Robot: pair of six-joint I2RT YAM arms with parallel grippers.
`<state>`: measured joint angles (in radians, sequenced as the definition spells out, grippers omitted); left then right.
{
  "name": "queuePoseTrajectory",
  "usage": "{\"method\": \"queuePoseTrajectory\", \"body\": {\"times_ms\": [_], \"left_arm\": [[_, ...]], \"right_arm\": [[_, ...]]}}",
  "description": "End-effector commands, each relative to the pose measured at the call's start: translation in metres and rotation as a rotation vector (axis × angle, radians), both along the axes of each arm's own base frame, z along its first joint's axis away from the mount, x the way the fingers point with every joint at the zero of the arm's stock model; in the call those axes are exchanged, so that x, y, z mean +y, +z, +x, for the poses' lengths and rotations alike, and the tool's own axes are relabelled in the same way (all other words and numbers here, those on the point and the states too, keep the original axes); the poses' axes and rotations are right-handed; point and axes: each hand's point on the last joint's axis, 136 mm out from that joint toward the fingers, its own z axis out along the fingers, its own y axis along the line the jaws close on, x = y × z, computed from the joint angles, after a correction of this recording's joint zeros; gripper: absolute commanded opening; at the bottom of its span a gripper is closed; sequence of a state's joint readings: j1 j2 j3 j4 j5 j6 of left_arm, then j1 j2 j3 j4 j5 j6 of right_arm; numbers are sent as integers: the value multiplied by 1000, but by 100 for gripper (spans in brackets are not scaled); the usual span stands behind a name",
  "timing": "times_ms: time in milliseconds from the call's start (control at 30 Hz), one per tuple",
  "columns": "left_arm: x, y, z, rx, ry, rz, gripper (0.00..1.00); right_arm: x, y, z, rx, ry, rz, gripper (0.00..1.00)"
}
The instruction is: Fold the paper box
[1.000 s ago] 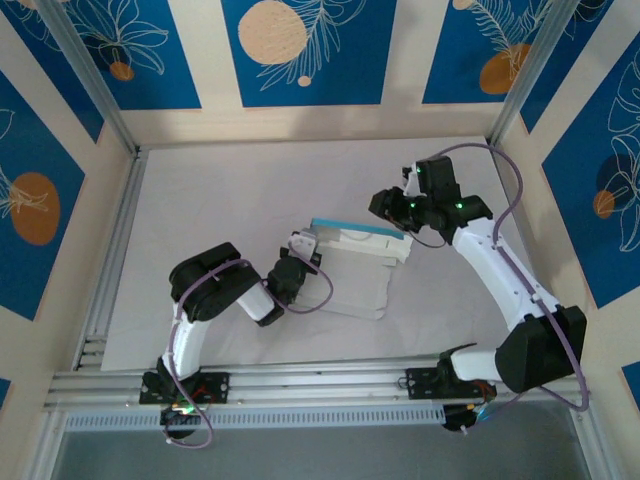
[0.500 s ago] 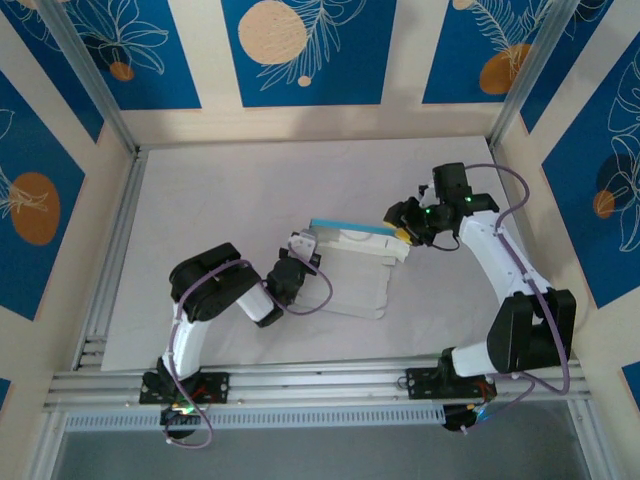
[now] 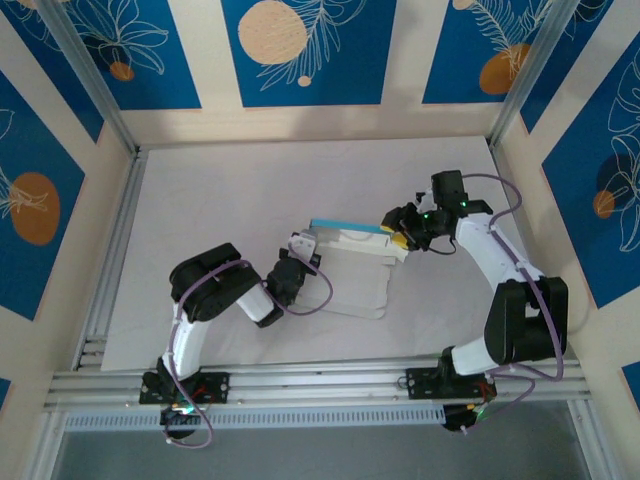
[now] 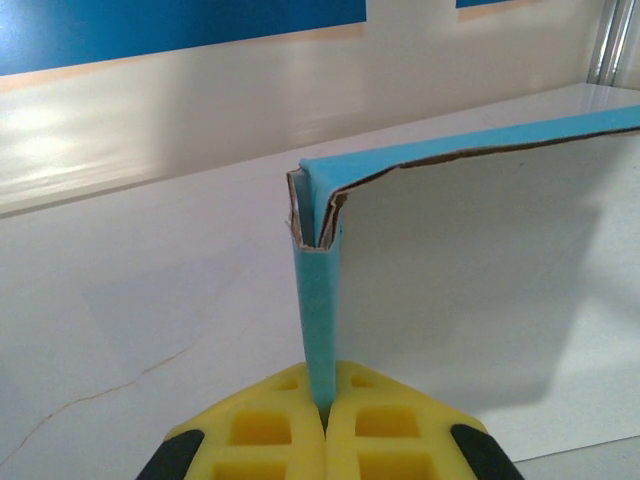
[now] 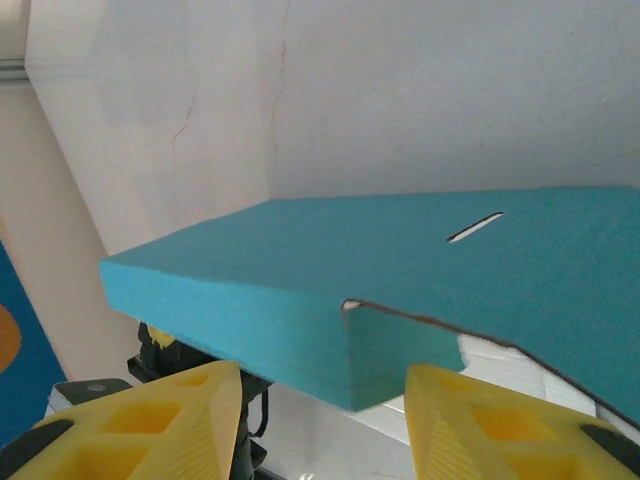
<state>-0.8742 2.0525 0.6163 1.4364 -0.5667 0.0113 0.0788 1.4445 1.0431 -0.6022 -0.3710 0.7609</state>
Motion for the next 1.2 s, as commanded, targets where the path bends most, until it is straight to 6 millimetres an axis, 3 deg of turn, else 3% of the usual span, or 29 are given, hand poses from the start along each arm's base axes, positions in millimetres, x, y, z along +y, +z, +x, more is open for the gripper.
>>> {"method": "queuePoseTrajectory", "body": {"times_ms": [0, 433, 667, 967, 1167], "left_arm": [[0, -20, -9, 28, -8, 91, 0], [-5, -19, -11, 23, -34, 99, 0], [-6, -21, -12, 25, -41, 102, 0], [-6, -22, -12, 26, -41, 108, 0], [-6, -24, -12, 28, -39, 110, 0]], "right_arm": [[12, 9, 4, -22, 20, 130, 48], [28, 16, 5, -70, 63, 382, 46], [26, 7, 9, -82, 43, 463, 34], [28, 14, 11, -133, 60, 488, 16], [28, 7, 10, -126, 45, 488, 7]]}}
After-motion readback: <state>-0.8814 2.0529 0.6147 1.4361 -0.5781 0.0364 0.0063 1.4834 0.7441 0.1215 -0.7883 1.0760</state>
